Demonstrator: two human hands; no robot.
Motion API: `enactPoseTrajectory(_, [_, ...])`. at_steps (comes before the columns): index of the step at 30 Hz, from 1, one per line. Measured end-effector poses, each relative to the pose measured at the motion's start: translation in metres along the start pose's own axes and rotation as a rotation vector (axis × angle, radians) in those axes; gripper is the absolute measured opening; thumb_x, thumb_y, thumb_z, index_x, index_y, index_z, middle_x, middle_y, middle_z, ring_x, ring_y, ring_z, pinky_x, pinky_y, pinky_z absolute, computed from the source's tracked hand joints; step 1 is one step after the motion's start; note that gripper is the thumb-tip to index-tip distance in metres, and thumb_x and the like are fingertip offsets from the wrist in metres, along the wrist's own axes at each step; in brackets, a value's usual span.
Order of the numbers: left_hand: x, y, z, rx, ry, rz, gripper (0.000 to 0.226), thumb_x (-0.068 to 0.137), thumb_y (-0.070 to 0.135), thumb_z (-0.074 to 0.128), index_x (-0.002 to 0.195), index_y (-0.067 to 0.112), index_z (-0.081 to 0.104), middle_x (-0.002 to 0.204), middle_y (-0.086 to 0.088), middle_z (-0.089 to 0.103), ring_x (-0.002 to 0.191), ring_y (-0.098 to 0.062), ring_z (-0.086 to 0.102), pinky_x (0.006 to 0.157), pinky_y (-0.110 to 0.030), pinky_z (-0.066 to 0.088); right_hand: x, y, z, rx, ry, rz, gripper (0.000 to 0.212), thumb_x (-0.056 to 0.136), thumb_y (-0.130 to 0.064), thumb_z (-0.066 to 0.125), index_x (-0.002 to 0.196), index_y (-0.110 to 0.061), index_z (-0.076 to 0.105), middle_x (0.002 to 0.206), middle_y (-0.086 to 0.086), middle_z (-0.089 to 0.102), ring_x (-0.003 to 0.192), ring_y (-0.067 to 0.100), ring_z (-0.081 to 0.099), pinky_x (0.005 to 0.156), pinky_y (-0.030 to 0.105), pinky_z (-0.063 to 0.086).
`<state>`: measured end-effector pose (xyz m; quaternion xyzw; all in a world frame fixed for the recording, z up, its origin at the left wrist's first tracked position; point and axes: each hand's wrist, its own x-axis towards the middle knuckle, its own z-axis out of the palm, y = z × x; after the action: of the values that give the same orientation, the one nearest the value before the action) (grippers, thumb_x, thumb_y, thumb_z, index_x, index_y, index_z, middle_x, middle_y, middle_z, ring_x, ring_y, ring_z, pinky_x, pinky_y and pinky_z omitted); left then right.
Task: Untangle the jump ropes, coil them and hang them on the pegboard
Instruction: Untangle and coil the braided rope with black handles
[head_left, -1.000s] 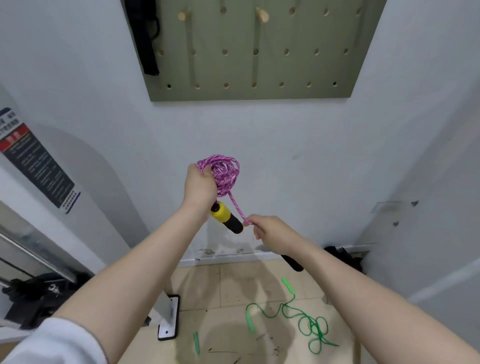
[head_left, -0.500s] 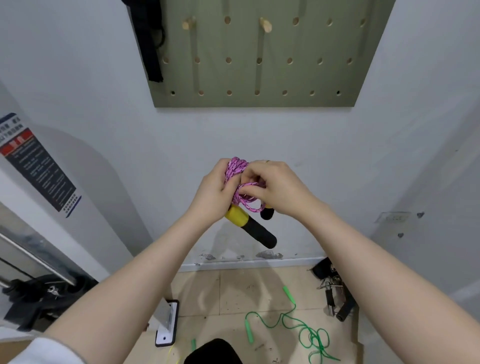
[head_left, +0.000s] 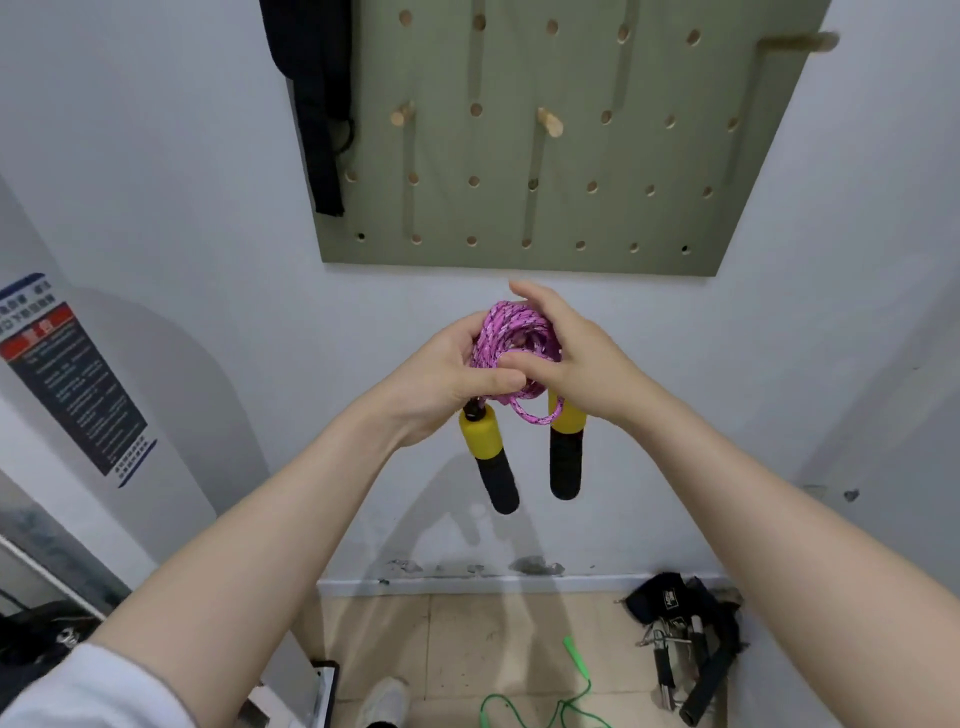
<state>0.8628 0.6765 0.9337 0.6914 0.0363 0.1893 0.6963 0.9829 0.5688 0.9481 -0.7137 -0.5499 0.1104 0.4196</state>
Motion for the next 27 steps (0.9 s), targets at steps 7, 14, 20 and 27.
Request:
enactPoseTrajectory(7, [0.032, 0.025, -0.038, 0.303, 0.013, 0.012, 0.054, 0.076, -0.023, 0.048, 0.112, 0.017, 0.053, 0.101, -0.006, 0.064, 0.091, -0.017, 0.064, 0.079, -0.03, 0.055, 0.058, -0.006, -0.005, 0.137, -0.176, -0.057, 0.064, 0.081, -0.004, 0.067, 0.135, -0.024, 0.04, 0.114, -0.011, 0.056, 0.102, 0.004, 0.059, 0.087, 0.022, 0.052])
enactPoseTrajectory(14, [0.079, 0.06, -0.098, 0.595, 0.319, 0.221, 0.041, 0.069, 0.002, 0.064, 0.105, 0.019, 0.05, 0.096, 0.001, 0.06, 0.084, -0.019, 0.064, 0.074, -0.04, 0.056, 0.137, -0.023, -0.002, 0.201, -0.021, -0.177, 0.058, 0.078, 0.006, 0.061, 0.126, -0.024, 0.047, 0.11, -0.006, 0.06, 0.095, 0.008, 0.062, 0.08, 0.026, 0.053])
enactPoseTrajectory(20, [0.109, 0.09, -0.136, 0.968, 0.364, 0.488, 0.044, 0.079, 0.003, 0.059, 0.12, 0.016, 0.047, 0.099, 0.015, 0.05, 0.079, 0.002, 0.053, 0.074, -0.013, 0.044, 0.185, -0.036, -0.012, 0.442, 0.074, -0.198, 0.042, 0.084, 0.009, 0.059, 0.119, -0.012, 0.047, 0.091, -0.001, 0.067, 0.079, 0.009, 0.066, 0.071, 0.024, 0.055])
enactPoseTrajectory(27, [0.136, 0.103, -0.173, 1.109, 0.447, 0.635, 0.031, 0.089, 0.01, 0.052, 0.12, 0.013, 0.053, 0.11, -0.001, 0.056, 0.1, -0.01, 0.052, 0.088, -0.03, 0.046, 0.239, -0.05, -0.014, 0.317, 0.129, -0.261, 0.022, 0.091, -0.003, 0.055, 0.107, -0.014, 0.047, 0.091, 0.001, 0.066, 0.08, 0.008, 0.065, 0.075, 0.023, 0.053])
